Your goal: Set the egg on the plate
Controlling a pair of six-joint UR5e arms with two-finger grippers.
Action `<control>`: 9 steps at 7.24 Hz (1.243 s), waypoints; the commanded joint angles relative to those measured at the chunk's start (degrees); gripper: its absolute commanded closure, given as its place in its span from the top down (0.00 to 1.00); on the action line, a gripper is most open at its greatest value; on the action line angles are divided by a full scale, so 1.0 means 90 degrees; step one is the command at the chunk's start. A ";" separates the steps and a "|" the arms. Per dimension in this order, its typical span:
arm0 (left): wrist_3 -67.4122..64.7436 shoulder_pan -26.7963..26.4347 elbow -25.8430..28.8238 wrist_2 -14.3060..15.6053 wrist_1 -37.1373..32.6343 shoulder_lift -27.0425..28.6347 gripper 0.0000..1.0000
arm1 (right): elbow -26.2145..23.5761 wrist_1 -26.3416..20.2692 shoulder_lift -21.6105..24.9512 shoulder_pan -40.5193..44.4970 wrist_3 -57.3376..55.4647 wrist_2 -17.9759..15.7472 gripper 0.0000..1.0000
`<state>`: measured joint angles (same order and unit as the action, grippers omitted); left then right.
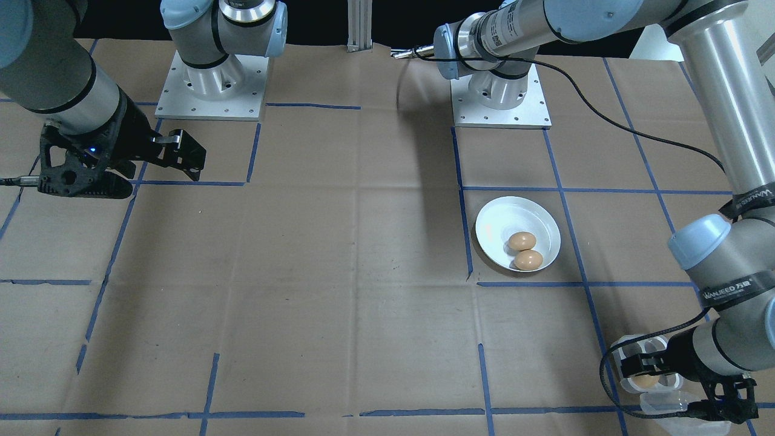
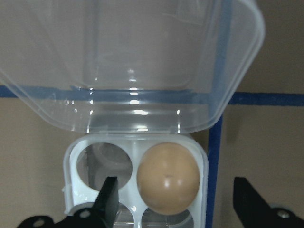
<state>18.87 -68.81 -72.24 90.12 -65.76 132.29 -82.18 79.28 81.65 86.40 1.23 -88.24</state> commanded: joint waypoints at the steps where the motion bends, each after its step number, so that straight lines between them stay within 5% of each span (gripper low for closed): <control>1: 0.0003 0.0009 0.0009 -0.0004 0.0022 0.0047 0.71 | 0.0000 0.0000 -0.0010 0.0000 0.0000 -0.0010 1.00; 7: -0.0007 0.0009 0.0057 0.0064 -0.0017 -0.0079 0.16 | 0.0000 0.0000 0.0000 0.0000 0.0000 0.0000 1.00; 9: -0.0007 0.0019 0.0058 0.0084 -0.0570 -0.0681 0.15 | 0.0000 0.0000 -0.0010 0.0000 0.0000 0.0000 1.00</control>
<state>18.82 -68.67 -71.80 90.69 -67.54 129.45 -82.18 79.28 81.61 86.40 1.23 -88.24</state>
